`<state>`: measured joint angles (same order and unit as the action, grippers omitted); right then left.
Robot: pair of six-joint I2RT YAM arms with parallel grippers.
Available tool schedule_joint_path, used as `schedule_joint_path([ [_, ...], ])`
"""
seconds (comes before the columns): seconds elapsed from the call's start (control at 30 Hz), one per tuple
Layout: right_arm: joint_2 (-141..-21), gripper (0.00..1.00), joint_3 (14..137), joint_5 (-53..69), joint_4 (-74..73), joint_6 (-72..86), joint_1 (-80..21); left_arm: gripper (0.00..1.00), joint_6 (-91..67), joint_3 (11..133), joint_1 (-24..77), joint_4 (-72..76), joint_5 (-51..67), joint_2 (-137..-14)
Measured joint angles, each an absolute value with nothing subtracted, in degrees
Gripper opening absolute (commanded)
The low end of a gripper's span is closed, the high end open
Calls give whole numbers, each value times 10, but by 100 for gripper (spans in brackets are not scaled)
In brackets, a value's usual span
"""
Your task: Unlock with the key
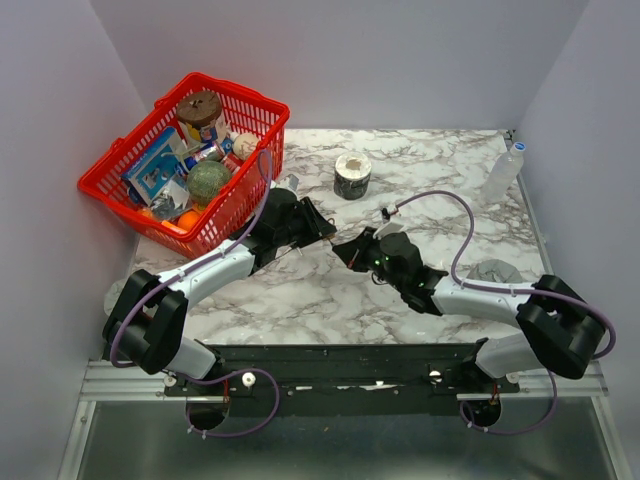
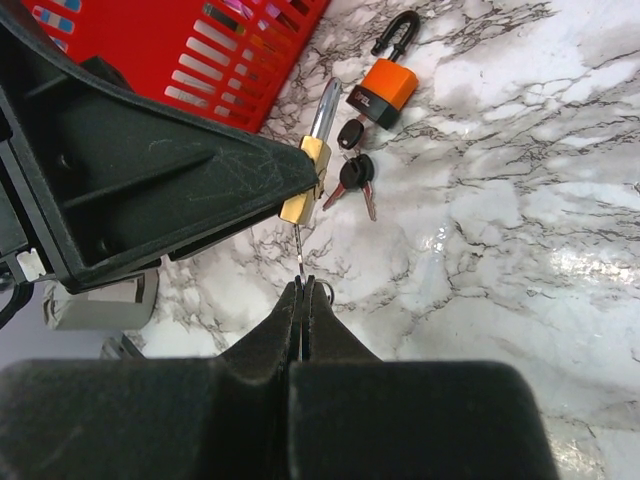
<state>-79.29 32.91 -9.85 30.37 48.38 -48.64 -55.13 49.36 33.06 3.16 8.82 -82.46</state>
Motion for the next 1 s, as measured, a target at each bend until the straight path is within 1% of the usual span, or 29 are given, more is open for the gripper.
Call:
schedule_joint_path([
  [0.47, -804, 1, 334, -98, 309, 490, -479, 0, -551, 494, 331, 32, 88, -825],
  [0.77, -843, 1, 350, -98, 331, 510, -479, 0, -555, 489, 322, 36, 77, -825],
  [1.0, -852, 1, 368, -98, 332, 517, -479, 0, -558, 488, 320, 50, 66, -824],
])
